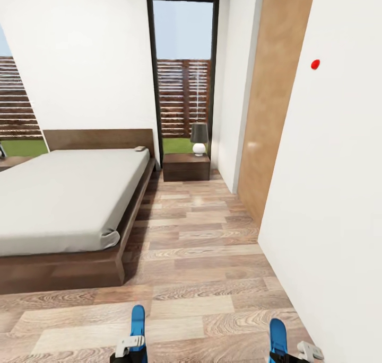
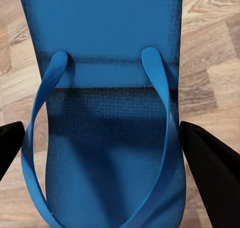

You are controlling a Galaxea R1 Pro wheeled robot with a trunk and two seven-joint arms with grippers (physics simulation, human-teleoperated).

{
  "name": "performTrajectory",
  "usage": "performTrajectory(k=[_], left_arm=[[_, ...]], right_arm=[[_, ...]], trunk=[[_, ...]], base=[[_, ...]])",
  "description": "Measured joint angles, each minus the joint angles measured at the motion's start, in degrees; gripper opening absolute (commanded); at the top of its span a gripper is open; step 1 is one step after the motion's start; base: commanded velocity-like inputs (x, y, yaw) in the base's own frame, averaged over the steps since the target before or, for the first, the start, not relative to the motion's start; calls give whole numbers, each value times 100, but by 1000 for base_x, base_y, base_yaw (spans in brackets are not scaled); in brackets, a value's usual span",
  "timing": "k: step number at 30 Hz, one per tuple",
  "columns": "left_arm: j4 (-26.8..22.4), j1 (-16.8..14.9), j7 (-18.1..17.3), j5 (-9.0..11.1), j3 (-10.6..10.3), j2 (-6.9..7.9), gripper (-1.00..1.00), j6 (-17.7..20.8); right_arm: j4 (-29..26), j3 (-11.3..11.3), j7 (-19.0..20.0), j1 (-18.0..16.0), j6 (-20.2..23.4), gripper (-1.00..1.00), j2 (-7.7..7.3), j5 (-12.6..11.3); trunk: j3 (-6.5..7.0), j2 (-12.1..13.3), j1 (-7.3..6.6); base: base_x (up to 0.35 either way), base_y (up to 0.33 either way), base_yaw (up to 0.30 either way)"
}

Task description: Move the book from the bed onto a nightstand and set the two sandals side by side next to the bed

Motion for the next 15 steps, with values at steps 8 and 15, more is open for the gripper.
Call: performTrajectory(k=[8,15], left_arm=[[0,0,0,0,0,0,-100,0],[0,0,0,0,0,0,-100,0]], right_arm=[[0,0,0,0,-2,-100,0,0],[0,1,0,0,-1,-100,0,0]], trunk=[[-73,0,0],[-137,0,0]], base=[[0,0,0],[0,0,0]])
